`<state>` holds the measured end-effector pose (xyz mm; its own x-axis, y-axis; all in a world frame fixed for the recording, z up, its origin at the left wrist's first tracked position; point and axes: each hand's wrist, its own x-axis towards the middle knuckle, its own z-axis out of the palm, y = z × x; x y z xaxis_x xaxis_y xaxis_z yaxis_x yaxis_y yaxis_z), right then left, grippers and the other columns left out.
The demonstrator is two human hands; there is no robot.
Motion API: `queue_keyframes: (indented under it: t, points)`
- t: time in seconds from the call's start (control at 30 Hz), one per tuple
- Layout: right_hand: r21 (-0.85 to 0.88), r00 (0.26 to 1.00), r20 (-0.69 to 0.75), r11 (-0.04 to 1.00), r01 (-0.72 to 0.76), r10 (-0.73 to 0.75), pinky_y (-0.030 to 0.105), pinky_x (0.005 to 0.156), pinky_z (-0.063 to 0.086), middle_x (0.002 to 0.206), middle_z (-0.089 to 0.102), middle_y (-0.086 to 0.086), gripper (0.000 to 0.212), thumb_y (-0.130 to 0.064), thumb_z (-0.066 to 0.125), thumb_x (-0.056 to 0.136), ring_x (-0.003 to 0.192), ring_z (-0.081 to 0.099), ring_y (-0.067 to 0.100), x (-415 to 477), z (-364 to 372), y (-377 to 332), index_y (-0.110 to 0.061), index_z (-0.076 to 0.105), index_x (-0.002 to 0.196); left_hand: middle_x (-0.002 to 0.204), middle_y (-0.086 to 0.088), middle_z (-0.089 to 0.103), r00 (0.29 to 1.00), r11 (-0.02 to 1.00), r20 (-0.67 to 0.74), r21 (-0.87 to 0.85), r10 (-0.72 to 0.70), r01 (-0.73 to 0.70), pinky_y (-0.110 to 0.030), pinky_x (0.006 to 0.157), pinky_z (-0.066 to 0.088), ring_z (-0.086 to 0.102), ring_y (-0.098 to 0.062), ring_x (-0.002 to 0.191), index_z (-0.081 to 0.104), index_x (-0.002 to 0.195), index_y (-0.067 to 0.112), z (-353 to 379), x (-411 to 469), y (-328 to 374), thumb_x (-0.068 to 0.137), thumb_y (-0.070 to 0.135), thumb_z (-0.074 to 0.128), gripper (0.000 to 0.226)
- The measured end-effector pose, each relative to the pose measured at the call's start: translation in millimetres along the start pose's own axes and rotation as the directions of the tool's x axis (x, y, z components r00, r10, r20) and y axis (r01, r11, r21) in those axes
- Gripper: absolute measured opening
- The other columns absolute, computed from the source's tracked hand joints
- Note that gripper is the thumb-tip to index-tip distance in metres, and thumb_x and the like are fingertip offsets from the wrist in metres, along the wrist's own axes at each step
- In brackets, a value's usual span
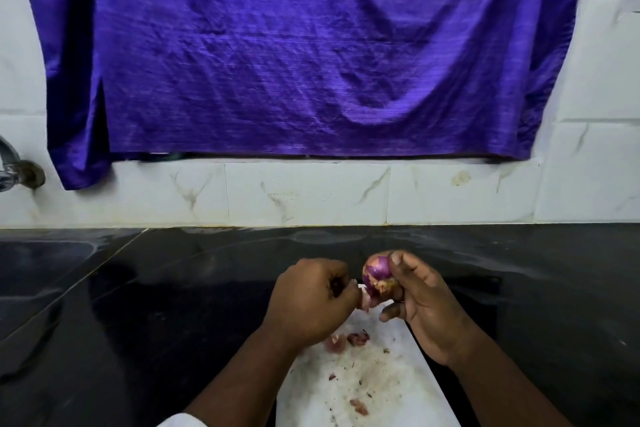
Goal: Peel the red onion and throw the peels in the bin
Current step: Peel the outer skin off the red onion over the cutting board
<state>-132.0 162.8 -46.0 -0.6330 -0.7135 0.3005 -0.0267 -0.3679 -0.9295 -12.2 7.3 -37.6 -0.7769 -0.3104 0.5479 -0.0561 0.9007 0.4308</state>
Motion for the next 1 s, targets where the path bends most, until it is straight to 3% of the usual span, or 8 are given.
queue_keyframes:
  t: [0.13,0.2,0.3,0.5,0.77,1.0]
  points:
    - [-0.07,0.999,0.029,0.997,0.02,-0.018,0.031,0.058,0.056,0.099,0.075,0.019,0.065,-0.063,0.08,0.071,0.075,0.068,0.029,-0.9,1.4,-0.9,-0.012,0.072,0.111,0.076,0.015,0.064,0.993,0.996,-0.104,-0.06,0.06,-0.067,-0.015,0.056,0.039,0.061,-0.004,0.073,0.062,0.082,0.033,-2.1,-0.9,2.4,0.087,0.046,0.064,0.014]
    - [-0.067,0.999,0.031,0.997,0.025,-0.023,0.031,0.058,0.056,0.1,0.075,0.015,0.053,-0.054,0.075,0.078,0.074,0.069,0.026,-1.6,2.0,-1.1,-0.011,0.073,0.11,0.081,0.018,0.065,0.988,0.989,-0.135,-0.113,0.079,-0.095,-0.012,0.059,0.042,0.062,-0.001,0.077,0.066,0.091,0.034,-2.1,-1.0,3.4,0.088,0.048,0.063,0.014]
    - [-0.079,0.999,0.038,0.996,0.035,-0.032,0.03,0.056,0.055,0.097,0.076,0.011,0.038,-0.04,0.07,0.087,0.07,0.069,0.019,-2.3,3.4,-1.3,-0.01,0.073,0.109,0.087,0.018,0.068,0.983,0.978,-0.151,-0.164,0.106,-0.131,-0.021,0.062,0.053,0.064,-0.003,0.08,0.072,0.101,0.032,-0.7,-0.5,2.8,0.088,0.045,0.063,0.02]
    - [-0.145,0.996,0.033,0.986,0.086,-0.082,0.031,0.055,0.053,0.09,0.075,0.011,0.062,-0.065,0.081,0.068,0.066,0.063,0.017,-0.8,3.3,-0.4,-0.016,0.076,0.104,0.085,0.015,0.071,0.977,0.965,-0.149,-0.194,0.151,-0.178,-0.028,0.063,0.057,0.067,-0.007,0.076,0.078,0.099,0.029,-1.4,0.2,1.6,0.088,0.042,0.07,0.019]
    - [-0.17,0.995,0.04,0.981,0.094,-0.089,0.033,0.052,0.05,0.09,0.074,0.015,0.064,-0.064,0.082,0.068,0.062,0.06,0.02,-0.4,2.7,-0.3,-0.011,0.075,0.103,0.081,0.012,0.072,0.978,0.96,-0.141,-0.214,0.153,-0.181,-0.033,0.06,0.059,0.068,-0.01,0.07,0.079,0.094,0.025,0.5,-0.1,0.7,0.084,0.036,0.075,0.016]
    - [-0.19,0.996,0.037,0.978,0.082,-0.076,0.031,0.05,0.05,0.099,0.074,0.021,0.064,-0.067,0.08,0.068,0.066,0.059,0.027,-0.8,2.5,-0.2,-0.013,0.078,0.102,0.073,0.014,0.068,0.977,0.963,-0.16,-0.207,0.139,-0.171,-0.031,0.058,0.056,0.063,-0.009,0.067,0.078,0.086,0.025,-2.0,0.2,0.6,0.084,0.036,0.062,0.02]
